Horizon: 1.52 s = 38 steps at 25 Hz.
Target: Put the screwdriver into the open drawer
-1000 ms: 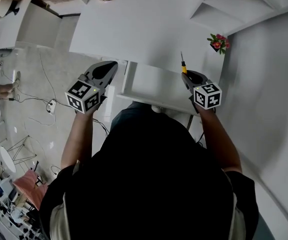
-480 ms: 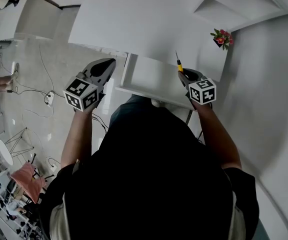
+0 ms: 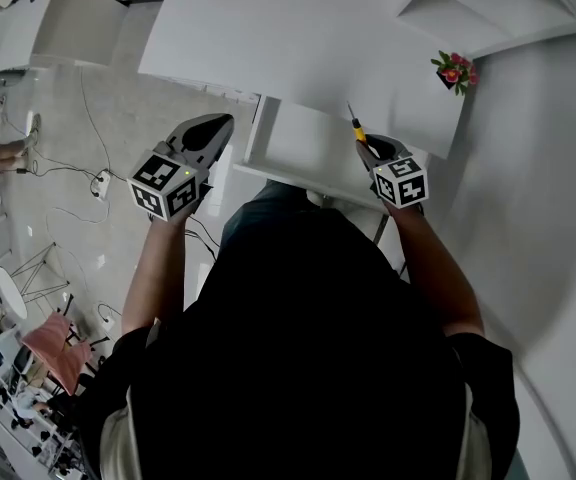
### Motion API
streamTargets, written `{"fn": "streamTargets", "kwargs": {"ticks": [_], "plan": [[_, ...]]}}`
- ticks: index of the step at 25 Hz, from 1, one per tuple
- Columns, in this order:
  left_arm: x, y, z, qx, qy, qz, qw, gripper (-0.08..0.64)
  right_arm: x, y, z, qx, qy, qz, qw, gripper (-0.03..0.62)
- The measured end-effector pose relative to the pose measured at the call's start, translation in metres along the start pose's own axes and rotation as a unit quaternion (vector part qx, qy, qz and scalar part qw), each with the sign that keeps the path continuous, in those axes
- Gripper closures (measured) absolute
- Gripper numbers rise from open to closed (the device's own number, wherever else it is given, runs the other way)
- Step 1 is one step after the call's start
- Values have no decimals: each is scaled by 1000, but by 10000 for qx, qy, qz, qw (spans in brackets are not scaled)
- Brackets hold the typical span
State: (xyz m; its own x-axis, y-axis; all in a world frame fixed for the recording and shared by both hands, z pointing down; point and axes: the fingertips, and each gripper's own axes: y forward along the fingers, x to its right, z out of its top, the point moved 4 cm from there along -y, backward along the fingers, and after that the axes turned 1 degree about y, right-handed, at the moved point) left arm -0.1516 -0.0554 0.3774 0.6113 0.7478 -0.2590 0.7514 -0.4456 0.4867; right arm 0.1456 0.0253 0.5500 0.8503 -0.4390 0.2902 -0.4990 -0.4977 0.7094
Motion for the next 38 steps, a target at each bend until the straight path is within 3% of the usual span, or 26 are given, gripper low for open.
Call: {"fn": "streamTargets", "kwargs": {"ticks": [11, 18, 38], "plan": [[-1, -2, -16, -169, -43, 39, 9998, 545, 3, 28, -36, -411, -356, -99, 9985, 509], [-1, -3, -25, -269, -24, 34, 9996, 545, 4, 40, -51, -567, -865, -214, 9944, 509], [-5, -3, -58, -526, -108, -14, 9986, 545, 1, 83, -99, -1133, -1293, -215, 9849, 509]]}}
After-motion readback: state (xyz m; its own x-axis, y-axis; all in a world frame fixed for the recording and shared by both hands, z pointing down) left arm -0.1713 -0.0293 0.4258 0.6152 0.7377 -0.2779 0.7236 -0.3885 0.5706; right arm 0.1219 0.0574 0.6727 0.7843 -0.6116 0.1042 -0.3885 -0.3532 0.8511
